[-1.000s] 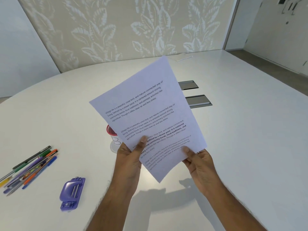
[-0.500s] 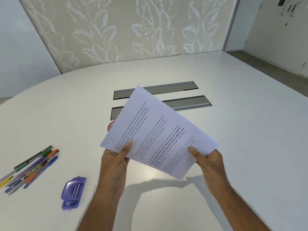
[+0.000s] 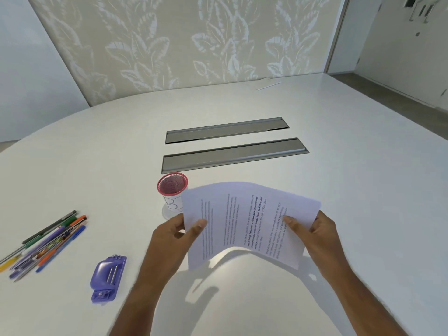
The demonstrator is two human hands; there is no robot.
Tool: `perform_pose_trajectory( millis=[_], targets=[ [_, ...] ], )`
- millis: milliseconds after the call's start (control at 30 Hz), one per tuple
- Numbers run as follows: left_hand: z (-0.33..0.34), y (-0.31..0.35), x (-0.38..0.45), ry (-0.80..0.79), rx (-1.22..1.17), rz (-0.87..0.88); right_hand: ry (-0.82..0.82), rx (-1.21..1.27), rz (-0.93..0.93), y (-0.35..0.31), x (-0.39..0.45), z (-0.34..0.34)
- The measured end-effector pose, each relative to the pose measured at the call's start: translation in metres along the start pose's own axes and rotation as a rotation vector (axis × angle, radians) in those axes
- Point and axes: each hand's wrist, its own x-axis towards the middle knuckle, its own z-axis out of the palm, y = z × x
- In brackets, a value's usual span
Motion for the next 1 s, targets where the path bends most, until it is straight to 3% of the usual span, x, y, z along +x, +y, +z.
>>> perform_pose_trajectory(
  millis=[167,433,667,900,1000],
  targets=[
    [0.005,0.014,-0.001,0.072,0.023,-0.034,-0.037,-0.103,-0.070,-0.020,0.004,0.005],
    [0.012,0.027,-0.008,0.090,-0.165,0.083,0.005,-0.060,-0.185,-0.036,0.006,0.005],
    [0.034,-0.007,-0.018,0.021,-0.193,-0.028,-0.022,-0.136,-0.024,0.016,0.005,0.004],
    [0.034,0.003,-0.012,0.067,-0.201,0.018,0.018,-0.104,-0.073,0.008,0.005,0.006],
    [0.039,-0.009,-0.015,0.082,-0.203,-0.073,0.013,-0.140,-0.047,0.024,0.003,0.007]
  ],
)
